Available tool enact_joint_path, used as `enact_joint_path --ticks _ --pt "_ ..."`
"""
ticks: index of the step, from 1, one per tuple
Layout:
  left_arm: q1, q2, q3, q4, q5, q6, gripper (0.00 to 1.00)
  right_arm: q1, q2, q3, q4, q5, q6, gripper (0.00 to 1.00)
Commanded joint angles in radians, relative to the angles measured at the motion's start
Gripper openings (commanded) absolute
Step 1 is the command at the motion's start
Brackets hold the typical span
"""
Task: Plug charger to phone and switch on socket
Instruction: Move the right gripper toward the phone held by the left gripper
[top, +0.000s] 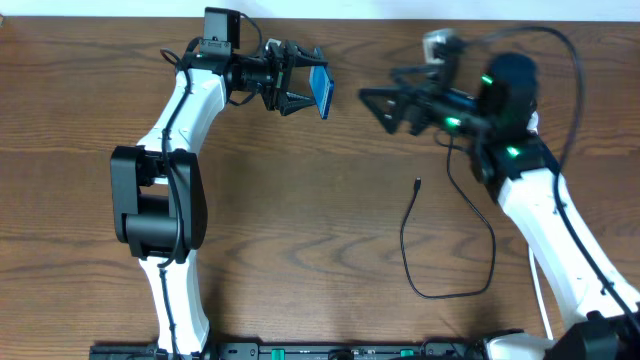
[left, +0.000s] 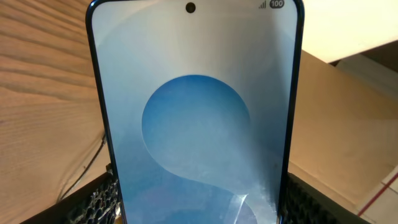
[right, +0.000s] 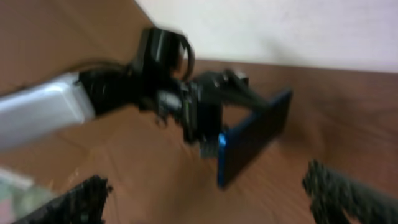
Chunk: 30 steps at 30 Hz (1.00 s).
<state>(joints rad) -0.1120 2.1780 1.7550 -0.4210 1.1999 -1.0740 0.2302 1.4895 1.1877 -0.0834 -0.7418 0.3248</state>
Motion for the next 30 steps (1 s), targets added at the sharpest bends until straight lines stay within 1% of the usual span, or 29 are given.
enact_joint_path --ticks 1,4,6,8,11,14,18,20,22,23,30 --pt "0.004 -0.037 0.007 0.005 -0.011 -0.002 0.75 0.105 0.033 0.181 -0.195 0.367 -0.062 0.99" --pt "0.004 -0.037 0.007 0.005 -0.043 -0.002 0.75 0.171 0.074 0.320 -0.380 0.616 -0.060 0.99" --pt "0.004 -0.037 0.007 0.005 -0.069 -0.002 0.75 0.204 0.094 0.385 -0.459 0.682 -0.055 0.99" --pt "0.004 -0.037 0.007 0.005 -0.090 -0.006 0.76 0.233 0.111 0.420 -0.500 0.715 -0.030 0.99" --pt "0.004 -0.037 0.007 0.006 -0.095 -0.040 0.75 0.272 0.135 0.418 -0.488 0.751 0.018 0.99" --pt "0.004 -0.037 0.007 0.015 -0.093 -0.071 0.75 0.295 0.172 0.418 -0.475 0.754 0.019 0.99" --pt "0.004 -0.037 0.007 0.016 -0.086 -0.073 0.75 0.306 0.243 0.418 -0.463 0.792 0.021 0.99" --pt "0.004 -0.037 0.007 0.016 -0.086 -0.073 0.75 0.301 0.273 0.418 -0.463 0.797 0.069 0.99" --pt "0.004 -0.037 0.007 0.016 -0.087 -0.073 0.75 0.291 0.299 0.418 -0.463 0.770 0.128 0.99" --pt "0.004 -0.037 0.007 0.016 -0.087 -0.072 0.75 0.286 0.308 0.418 -0.460 0.746 0.135 0.99" --pt "0.004 -0.037 0.007 0.016 -0.103 -0.072 0.75 0.261 0.305 0.437 -0.449 0.710 0.131 0.99"
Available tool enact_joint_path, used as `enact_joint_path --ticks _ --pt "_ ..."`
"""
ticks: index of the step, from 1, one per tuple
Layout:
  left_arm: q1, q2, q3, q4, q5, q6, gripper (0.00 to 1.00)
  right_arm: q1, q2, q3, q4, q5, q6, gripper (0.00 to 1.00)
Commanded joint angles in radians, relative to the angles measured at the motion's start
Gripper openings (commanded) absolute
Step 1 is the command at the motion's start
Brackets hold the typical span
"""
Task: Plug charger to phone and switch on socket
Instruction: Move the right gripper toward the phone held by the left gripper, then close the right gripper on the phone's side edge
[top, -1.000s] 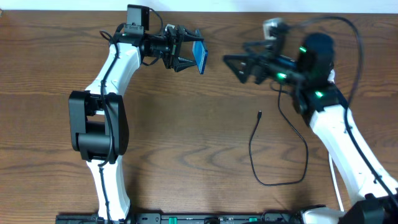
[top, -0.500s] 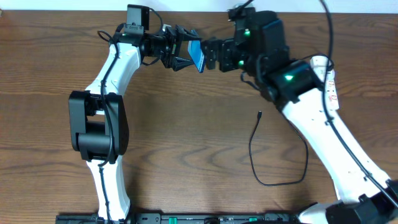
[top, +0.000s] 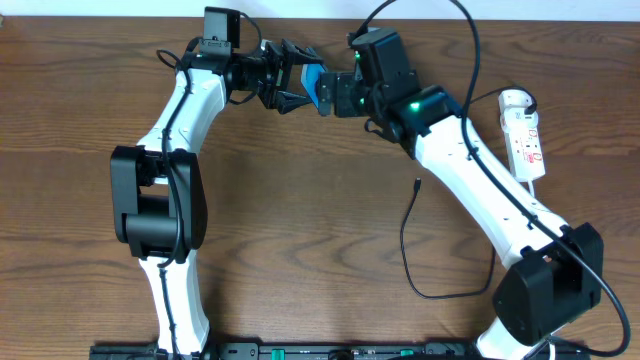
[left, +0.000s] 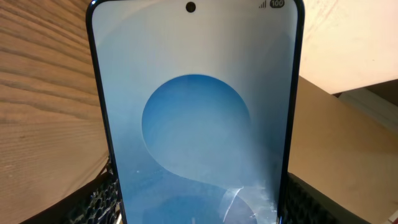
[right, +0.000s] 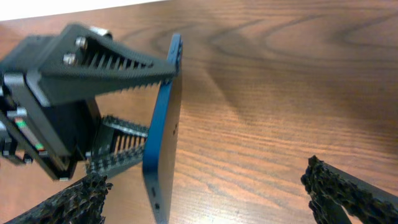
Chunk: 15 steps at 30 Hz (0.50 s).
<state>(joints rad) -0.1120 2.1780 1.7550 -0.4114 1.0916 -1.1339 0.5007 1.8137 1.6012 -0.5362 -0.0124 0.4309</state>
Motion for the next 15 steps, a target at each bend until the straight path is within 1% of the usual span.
enact_joint_path --ticks 1,6,8,11,12,15 --pt "0.004 -0.037 0.007 0.006 -0.004 -0.012 0.75 -0.008 -0.019 0.024 0.007 -0.027 0.026 0.99" --pt "0.004 -0.037 0.007 0.010 -0.008 -0.013 0.75 0.024 0.007 0.024 0.016 -0.054 0.014 0.99" --pt "0.004 -0.037 0.007 0.010 -0.008 -0.013 0.75 0.039 0.021 0.024 0.021 -0.047 -0.010 0.99" --pt "0.004 -0.037 0.007 0.010 -0.005 -0.013 0.75 0.053 0.029 0.024 0.023 -0.021 -0.008 0.99" --pt "0.004 -0.037 0.007 0.010 -0.004 -0.014 0.75 0.055 0.029 0.024 0.026 -0.018 -0.007 0.96" --pt "0.004 -0.037 0.007 0.010 -0.002 -0.041 0.75 0.058 0.029 0.024 0.037 -0.014 0.003 0.83"
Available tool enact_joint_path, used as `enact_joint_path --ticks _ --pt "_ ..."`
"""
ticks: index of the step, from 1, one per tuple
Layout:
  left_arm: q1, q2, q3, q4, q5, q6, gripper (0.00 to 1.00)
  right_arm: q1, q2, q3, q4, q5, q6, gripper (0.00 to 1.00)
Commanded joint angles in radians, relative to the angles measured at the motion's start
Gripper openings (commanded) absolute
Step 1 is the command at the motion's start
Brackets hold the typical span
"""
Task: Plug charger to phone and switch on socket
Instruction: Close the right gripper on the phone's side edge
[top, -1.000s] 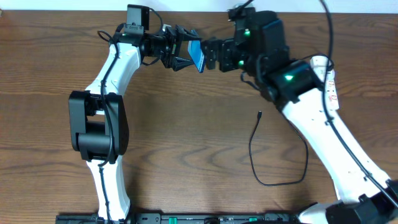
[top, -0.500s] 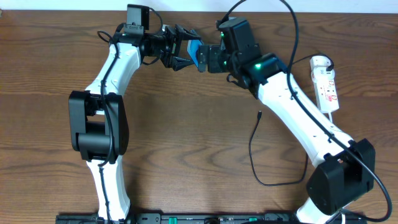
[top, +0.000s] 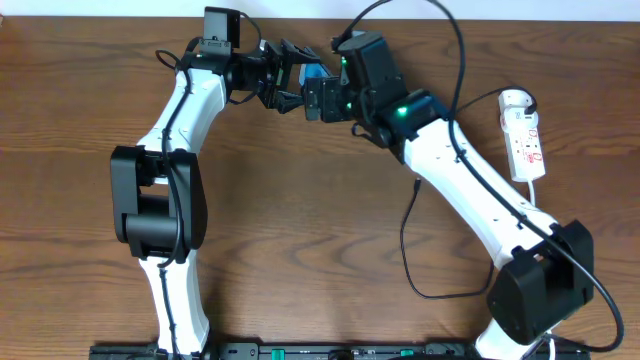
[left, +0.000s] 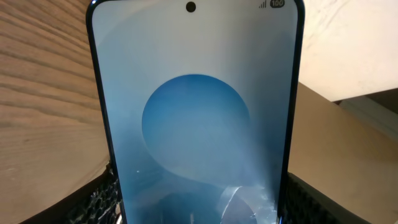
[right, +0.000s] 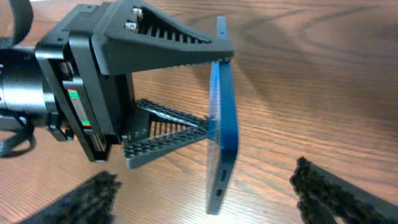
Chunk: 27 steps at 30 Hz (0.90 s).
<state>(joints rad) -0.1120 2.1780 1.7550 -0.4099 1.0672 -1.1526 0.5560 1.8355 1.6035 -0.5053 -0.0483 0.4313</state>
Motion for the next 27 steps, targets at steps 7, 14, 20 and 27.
enact_joint_path --ticks 7,14,20,27 --pt "0.004 -0.037 0.007 0.009 0.040 -0.061 0.75 0.012 0.025 0.019 0.007 0.067 0.011 0.72" --pt "0.004 -0.037 0.007 0.009 0.067 -0.082 0.75 0.022 0.035 0.019 0.029 0.076 0.026 0.65" --pt "0.004 -0.037 0.007 0.030 0.089 -0.106 0.75 0.022 0.045 0.019 0.031 0.091 0.025 0.52" --pt "0.004 -0.037 0.007 0.031 0.103 -0.106 0.75 0.022 0.049 0.019 0.039 0.114 0.025 0.47"
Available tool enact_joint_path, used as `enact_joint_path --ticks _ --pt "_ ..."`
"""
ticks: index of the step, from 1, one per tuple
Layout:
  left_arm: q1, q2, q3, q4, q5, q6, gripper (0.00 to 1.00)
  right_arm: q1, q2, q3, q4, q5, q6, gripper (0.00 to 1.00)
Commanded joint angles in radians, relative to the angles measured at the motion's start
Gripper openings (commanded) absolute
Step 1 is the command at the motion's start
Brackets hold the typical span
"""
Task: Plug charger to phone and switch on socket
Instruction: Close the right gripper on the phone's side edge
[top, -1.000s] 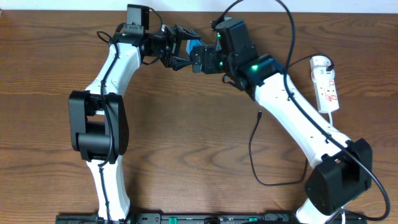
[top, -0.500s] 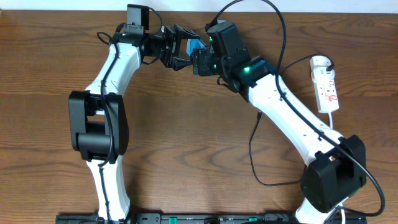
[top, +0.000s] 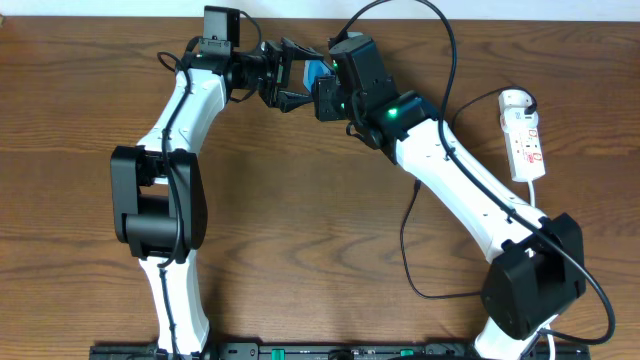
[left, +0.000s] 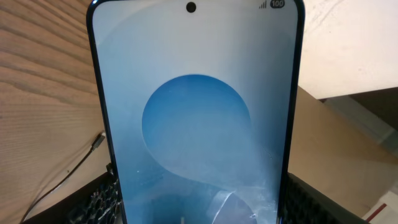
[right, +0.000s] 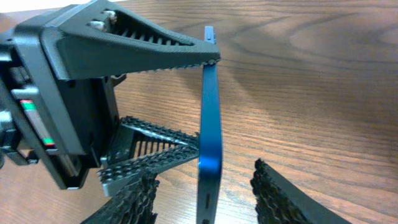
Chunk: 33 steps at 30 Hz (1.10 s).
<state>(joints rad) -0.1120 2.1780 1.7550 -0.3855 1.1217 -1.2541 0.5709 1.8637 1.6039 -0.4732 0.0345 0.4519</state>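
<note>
The blue phone (top: 318, 72) is held on edge above the far side of the table, my left gripper (top: 290, 78) shut on its long sides. Its lit screen (left: 196, 118) fills the left wrist view. My right gripper (right: 208, 202) is open, and one finger (right: 134, 199) stands on each side of the phone's near end (right: 210, 130), with a small gap on both sides. The black charger cable (top: 420, 250) lies loose on the table, its plug tip (top: 417, 182) pointing away. The white socket strip (top: 524, 135) lies at the right.
The right arm (top: 460, 190) stretches diagonally over the table's middle and crosses above the cable. The left arm (top: 180, 130) runs along the left. The table's far edge and the wall lie just behind the phone.
My right gripper has moved closer round the phone's end and its fingers stand nearer together on either side of it. The left gripper still holds the phone in the same place.
My left gripper held the phone upright throughout. The right gripper first hung open well to the right of the phone. It then stood open right at the phone, then close below its end, and now its fingers flank that end. The cable has not moved.
</note>
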Motion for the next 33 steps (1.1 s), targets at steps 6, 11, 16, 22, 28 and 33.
enact_joint_path --ticks 6,11,16,22,28,33 --pt "0.004 -0.037 0.007 0.006 0.050 -0.005 0.75 0.007 0.021 0.019 0.013 0.050 0.005 0.44" --pt "0.004 -0.037 0.007 0.006 0.050 -0.005 0.75 0.011 0.022 0.019 0.016 0.050 0.008 0.41" --pt "0.004 -0.037 0.007 0.006 0.058 -0.005 0.75 0.023 0.030 0.019 0.028 0.073 0.008 0.39" --pt "0.004 -0.037 0.007 0.006 0.068 -0.005 0.75 0.026 0.033 0.019 0.040 0.088 0.008 0.38" --pt "0.004 -0.037 0.007 0.006 0.076 -0.005 0.75 0.026 0.033 0.019 0.040 0.095 0.008 0.33" --pt "0.004 -0.037 0.007 0.006 0.076 -0.005 0.75 0.026 0.033 0.019 0.045 0.095 0.008 0.28"
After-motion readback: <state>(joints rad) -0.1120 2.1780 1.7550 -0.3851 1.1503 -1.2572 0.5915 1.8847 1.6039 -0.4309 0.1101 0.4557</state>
